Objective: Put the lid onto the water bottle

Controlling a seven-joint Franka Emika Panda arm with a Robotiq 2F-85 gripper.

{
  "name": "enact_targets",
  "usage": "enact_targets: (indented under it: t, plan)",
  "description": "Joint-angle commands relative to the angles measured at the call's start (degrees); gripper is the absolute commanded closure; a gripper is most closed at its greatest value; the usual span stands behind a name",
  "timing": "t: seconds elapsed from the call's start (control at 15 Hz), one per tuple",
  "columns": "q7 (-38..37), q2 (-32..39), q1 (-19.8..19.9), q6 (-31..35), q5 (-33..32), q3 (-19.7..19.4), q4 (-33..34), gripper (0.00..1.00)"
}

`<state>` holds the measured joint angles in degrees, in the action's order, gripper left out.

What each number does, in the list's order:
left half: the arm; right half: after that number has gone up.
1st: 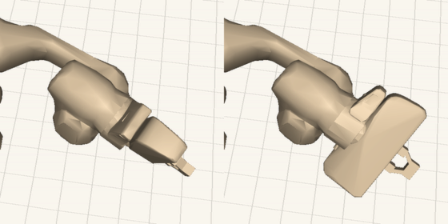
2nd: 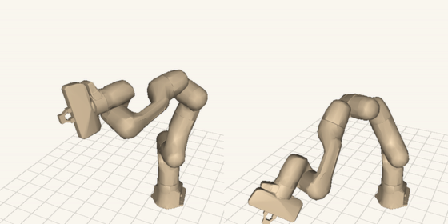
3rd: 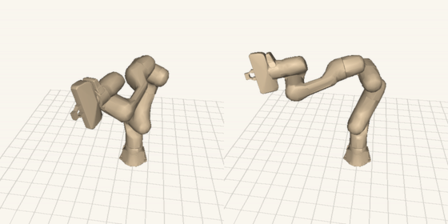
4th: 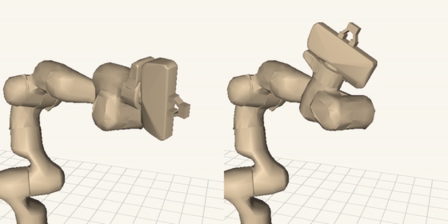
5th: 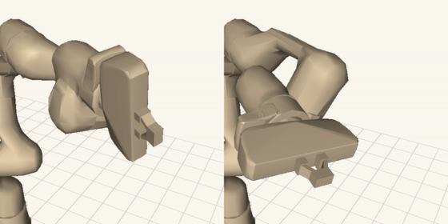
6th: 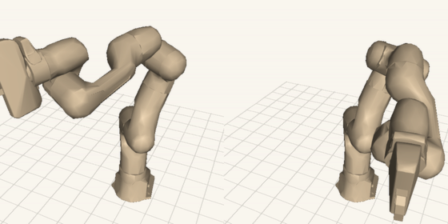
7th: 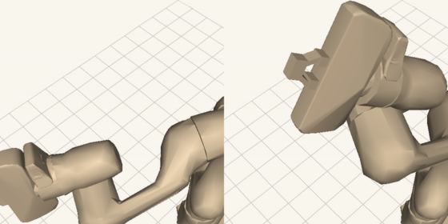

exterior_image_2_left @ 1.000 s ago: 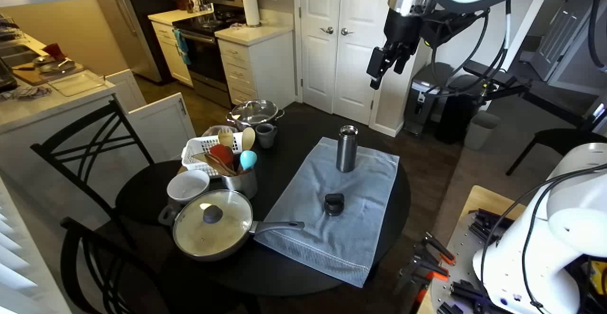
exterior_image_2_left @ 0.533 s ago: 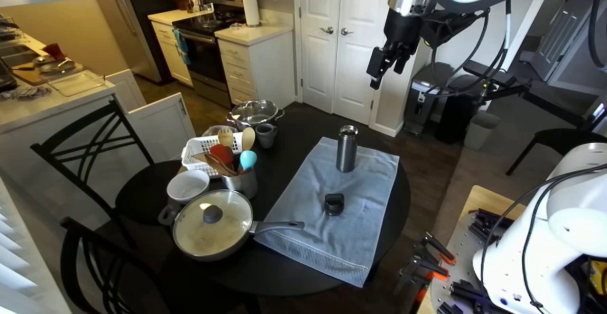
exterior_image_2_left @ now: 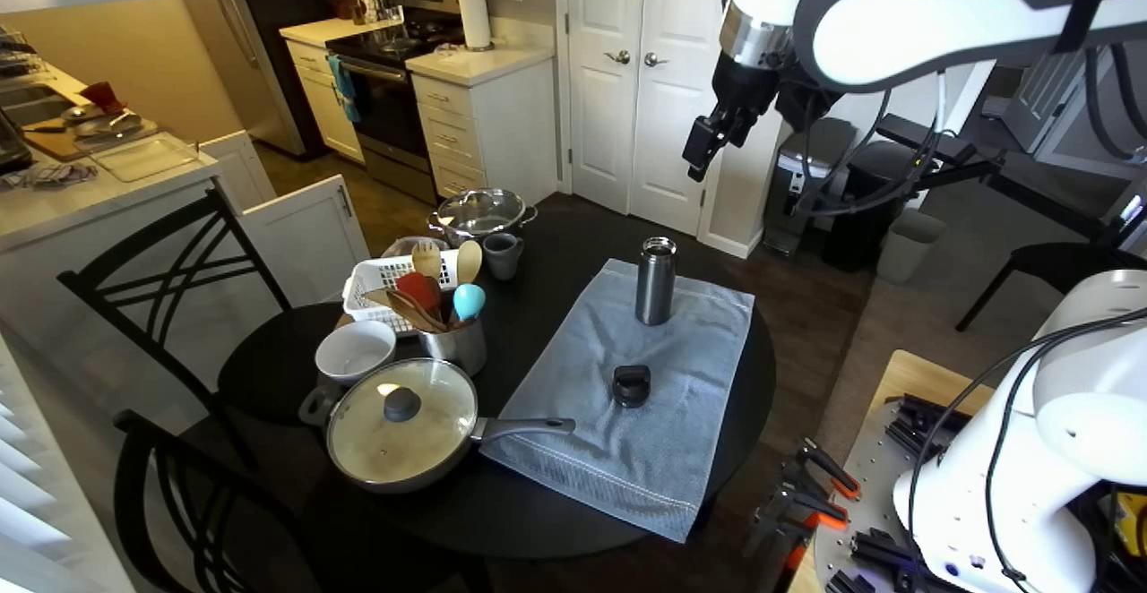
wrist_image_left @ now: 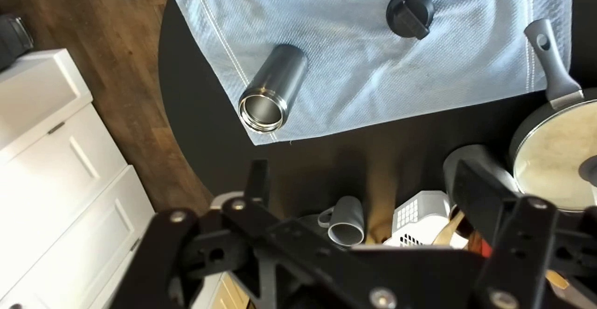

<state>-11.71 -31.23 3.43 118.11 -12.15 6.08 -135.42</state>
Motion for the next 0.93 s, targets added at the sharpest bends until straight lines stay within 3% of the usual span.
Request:
enact_targets:
  t: [0.0,0.47,0.73,0.8,0.87]
  plan:
    - [1.5,3.3,-1.2,11.0,0.0,-1.4,-6.9,0.0]
    - [10.1,17.0,-6.5,25.3,7.8,-3.5,-11.6,0.0]
    - [11.6,24.2,-7.6,26.7,8.9,-2.4,-9.7,0.0]
    - [9.7,21.1,-7.2,26.0,8.0,-2.3,-11.4,0.0]
    - [9.7,22.6,-7.3,26.0,8.0,-2.2,-10.8,0.0]
